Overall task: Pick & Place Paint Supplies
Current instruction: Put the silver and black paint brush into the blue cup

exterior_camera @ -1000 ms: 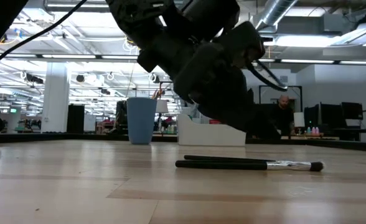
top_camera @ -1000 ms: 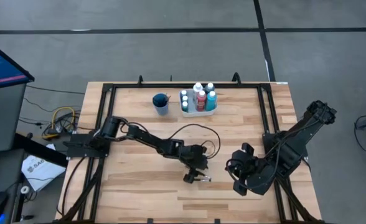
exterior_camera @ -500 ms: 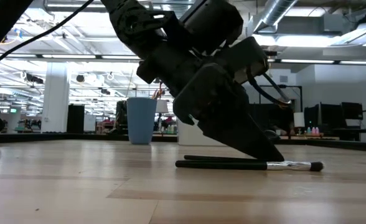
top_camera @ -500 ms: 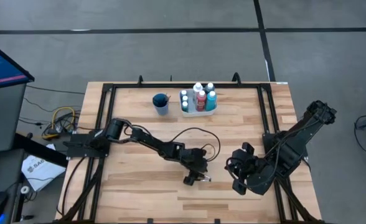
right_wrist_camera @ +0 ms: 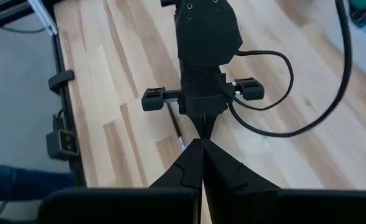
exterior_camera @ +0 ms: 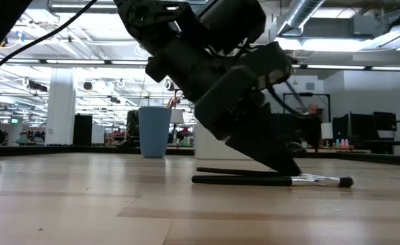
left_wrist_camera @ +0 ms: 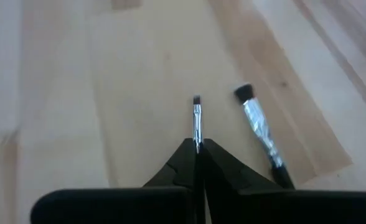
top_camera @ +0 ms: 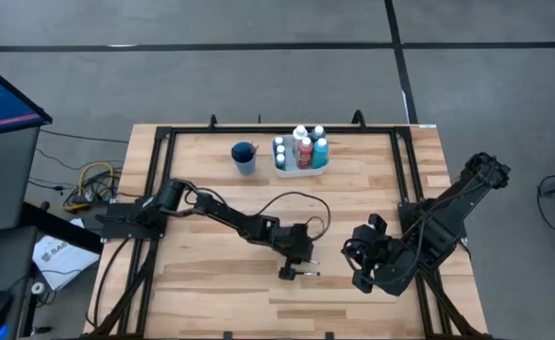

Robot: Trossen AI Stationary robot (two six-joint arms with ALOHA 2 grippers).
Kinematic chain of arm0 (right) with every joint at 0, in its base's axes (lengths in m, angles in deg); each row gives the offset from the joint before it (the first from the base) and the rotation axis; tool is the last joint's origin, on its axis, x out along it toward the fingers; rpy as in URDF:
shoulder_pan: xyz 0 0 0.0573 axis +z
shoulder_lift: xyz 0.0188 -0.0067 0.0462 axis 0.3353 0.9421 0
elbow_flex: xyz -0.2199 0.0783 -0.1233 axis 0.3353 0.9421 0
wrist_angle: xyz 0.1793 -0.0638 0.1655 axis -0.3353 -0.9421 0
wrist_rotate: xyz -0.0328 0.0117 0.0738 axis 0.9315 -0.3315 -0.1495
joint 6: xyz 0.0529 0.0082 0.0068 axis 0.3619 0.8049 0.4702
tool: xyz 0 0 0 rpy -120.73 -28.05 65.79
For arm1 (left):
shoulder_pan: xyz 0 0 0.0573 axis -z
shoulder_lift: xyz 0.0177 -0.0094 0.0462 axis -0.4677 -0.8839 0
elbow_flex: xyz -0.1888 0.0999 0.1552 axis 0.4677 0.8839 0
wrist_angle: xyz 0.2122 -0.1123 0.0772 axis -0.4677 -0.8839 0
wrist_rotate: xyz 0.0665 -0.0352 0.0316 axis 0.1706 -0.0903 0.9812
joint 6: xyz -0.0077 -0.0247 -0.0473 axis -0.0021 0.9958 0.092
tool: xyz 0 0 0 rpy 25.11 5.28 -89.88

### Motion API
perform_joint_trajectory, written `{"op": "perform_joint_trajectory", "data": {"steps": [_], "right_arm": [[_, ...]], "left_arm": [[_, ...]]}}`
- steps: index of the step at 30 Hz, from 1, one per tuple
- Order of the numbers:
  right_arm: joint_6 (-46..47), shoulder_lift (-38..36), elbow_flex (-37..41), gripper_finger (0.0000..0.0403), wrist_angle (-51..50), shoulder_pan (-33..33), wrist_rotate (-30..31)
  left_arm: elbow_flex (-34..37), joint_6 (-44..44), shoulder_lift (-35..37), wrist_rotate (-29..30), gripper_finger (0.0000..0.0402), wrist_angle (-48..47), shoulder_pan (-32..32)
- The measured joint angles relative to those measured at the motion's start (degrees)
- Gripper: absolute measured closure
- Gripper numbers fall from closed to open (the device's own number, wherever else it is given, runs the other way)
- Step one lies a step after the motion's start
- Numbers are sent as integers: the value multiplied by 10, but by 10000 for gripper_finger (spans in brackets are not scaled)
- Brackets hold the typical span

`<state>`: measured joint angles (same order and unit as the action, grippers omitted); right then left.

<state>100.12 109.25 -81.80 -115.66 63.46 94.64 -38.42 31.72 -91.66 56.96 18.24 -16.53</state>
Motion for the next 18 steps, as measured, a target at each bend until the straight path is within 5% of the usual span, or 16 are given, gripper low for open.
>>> {"op": "perform_joint_trajectory", "data": {"steps": [9,18], "right_arm": [[19,0,0,403,-3,17,61],[39,0,0,403,0,19,95]], "left_arm": [[40,56,123,10,400,17,-44],[302,159,343,57,401,301,-156]]}}
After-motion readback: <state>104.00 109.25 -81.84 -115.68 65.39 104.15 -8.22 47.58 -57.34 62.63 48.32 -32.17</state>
